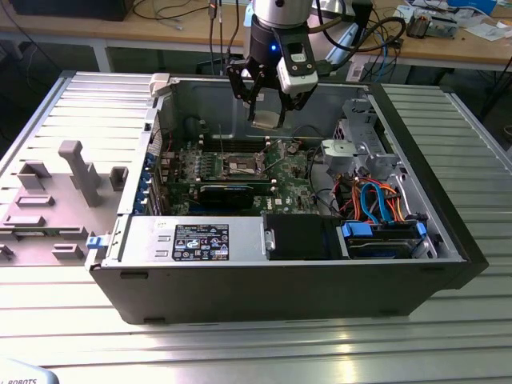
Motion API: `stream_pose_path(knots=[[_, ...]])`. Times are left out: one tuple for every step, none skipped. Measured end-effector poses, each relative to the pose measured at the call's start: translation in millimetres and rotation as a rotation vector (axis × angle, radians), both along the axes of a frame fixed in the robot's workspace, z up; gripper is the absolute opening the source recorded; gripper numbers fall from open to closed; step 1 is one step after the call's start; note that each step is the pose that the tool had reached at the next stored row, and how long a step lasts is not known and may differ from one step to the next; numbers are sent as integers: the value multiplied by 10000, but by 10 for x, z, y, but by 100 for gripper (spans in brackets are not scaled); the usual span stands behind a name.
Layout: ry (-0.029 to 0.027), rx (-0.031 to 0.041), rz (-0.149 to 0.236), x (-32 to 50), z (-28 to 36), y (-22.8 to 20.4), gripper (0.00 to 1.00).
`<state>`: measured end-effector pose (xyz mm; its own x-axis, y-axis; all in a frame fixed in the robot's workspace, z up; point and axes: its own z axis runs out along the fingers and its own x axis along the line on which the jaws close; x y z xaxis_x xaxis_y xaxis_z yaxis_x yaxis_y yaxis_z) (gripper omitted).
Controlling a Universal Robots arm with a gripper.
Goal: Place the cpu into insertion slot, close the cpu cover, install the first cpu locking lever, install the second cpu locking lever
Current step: 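Place the cpu into insertion slot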
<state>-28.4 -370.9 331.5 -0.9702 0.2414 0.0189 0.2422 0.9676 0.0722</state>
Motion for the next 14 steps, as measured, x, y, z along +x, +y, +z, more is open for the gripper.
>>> stream_pose_path(knots=[[0,0,-9,0,0,0,54],[0,0,-14,0,0,0,54],[0,0,-23,0,0,0,54],[0,0,-29,0,0,0,54],[-1,1,-40,0,-1,0,54],[0,0,-44,0,-1,0,54],[0,0,-50,0,-1,0,54],[0,0,-56,0,-1,0,54],[0,0,-62,0,-1,0,54],[0,0,-74,0,-1,0,54],[0,0,-82,0,-1,0,54],[0,0,-88,0,-1,0,54],[-1,0,-94,0,-1,0,54],[0,0,-99,0,-1,0,54]])
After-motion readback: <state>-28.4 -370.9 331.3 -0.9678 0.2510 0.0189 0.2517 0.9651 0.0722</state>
